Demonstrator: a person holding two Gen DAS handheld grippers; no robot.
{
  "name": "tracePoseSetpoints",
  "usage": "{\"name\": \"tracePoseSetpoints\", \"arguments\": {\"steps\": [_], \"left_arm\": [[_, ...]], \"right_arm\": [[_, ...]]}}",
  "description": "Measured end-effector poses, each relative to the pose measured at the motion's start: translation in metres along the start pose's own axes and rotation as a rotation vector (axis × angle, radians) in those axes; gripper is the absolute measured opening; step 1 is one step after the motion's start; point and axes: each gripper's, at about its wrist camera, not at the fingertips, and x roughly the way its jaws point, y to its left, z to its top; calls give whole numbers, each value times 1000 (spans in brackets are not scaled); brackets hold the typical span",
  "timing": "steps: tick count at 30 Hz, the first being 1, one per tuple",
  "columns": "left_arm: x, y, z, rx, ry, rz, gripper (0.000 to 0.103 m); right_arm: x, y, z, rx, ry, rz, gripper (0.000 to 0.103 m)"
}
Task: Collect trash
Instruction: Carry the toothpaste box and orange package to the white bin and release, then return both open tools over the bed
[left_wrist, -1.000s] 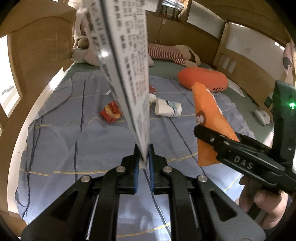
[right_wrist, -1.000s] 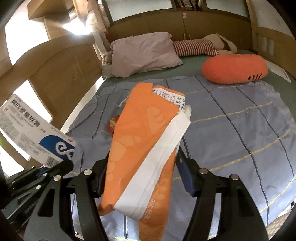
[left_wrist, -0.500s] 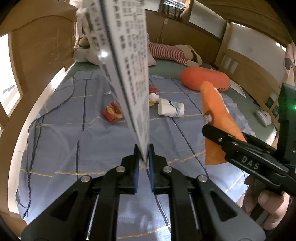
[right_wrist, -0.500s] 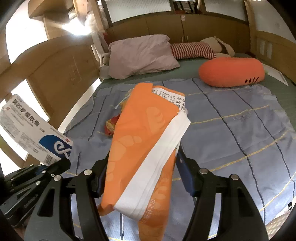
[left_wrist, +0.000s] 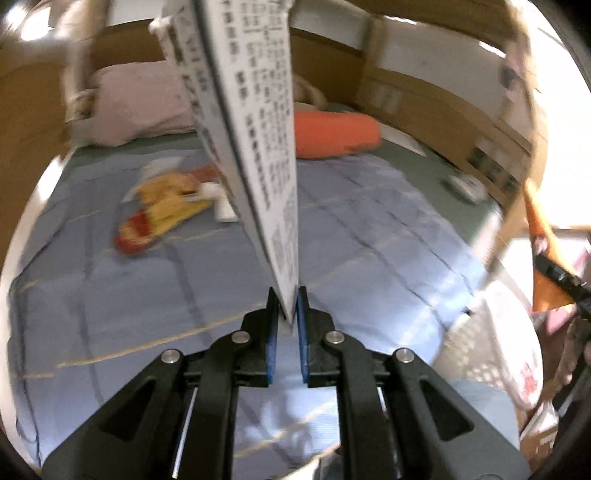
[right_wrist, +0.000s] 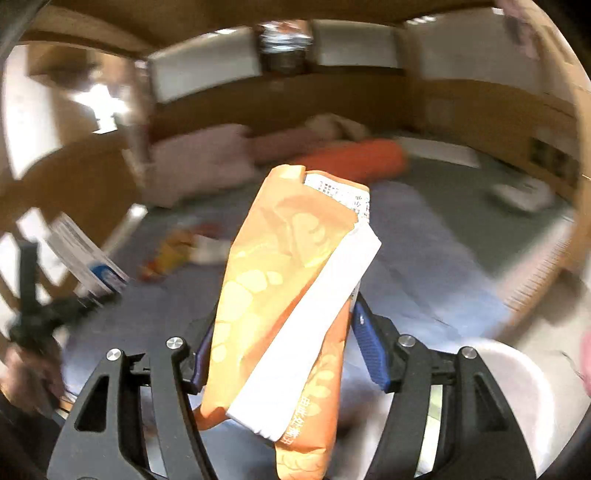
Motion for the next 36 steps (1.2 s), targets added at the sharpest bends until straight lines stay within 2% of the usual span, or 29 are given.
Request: {"name": "tracePoseSetpoints", "arguments": {"steps": [1,4,6,9,12,13,14,16,17,18,21,23,26,29,30,31,34,36], "left_arm": [[2,-15,2,30,6,-34,10],[11,-81,11,142,45,-172,11],[17,-124,14,200,65,-242,11],[29,-194,11,289,123,-370,11],[37,-260,-1,405,164,-444,13],[40,-276,-5,430,175,-456,14],[43,-292,-10,450,193,-475,19],[53,-317,-19,482,251,-491,49],[58,-323,-23,494,275,-484,91],[60,-326,-26,505,285,-474,99],[55,-314,-25,511,270,-452,99],[43,-285,-15,471,227,-419,99],[20,-223,2,351,158,-338,99],[1,-149,20,242,68,-151,100],[-6,-117,27,197,29,-48,100],[-10,-101,32,171,11,4,100],[-29,-24,39,38,-79,227,100],[-35,14,35,-44,-107,324,100]], "right_arm": [[-12,-25,-14,16,33,-55,65],[-29,-61,-40,56,85,-135,66],[-37,-88,-58,109,131,-192,71],[-50,-117,-61,215,148,-201,80],[-85,-144,-49,344,31,-186,88],[-108,-154,-40,405,-76,-172,92],[-120,-158,-36,435,-141,-168,97],[-142,-163,-31,479,-266,-159,100],[-149,-164,-26,487,-307,-155,100],[-151,-167,-24,487,-316,-156,100],[-141,-158,-8,434,-300,-127,100],[-128,-139,-4,372,-277,-113,100],[-102,-111,6,274,-240,-71,100],[-66,-69,13,196,-181,-11,100],[-53,-54,16,170,-157,6,100],[-38,-33,21,138,-135,32,100],[3,33,36,49,-93,93,100],[27,73,44,11,-97,143,100]]}}
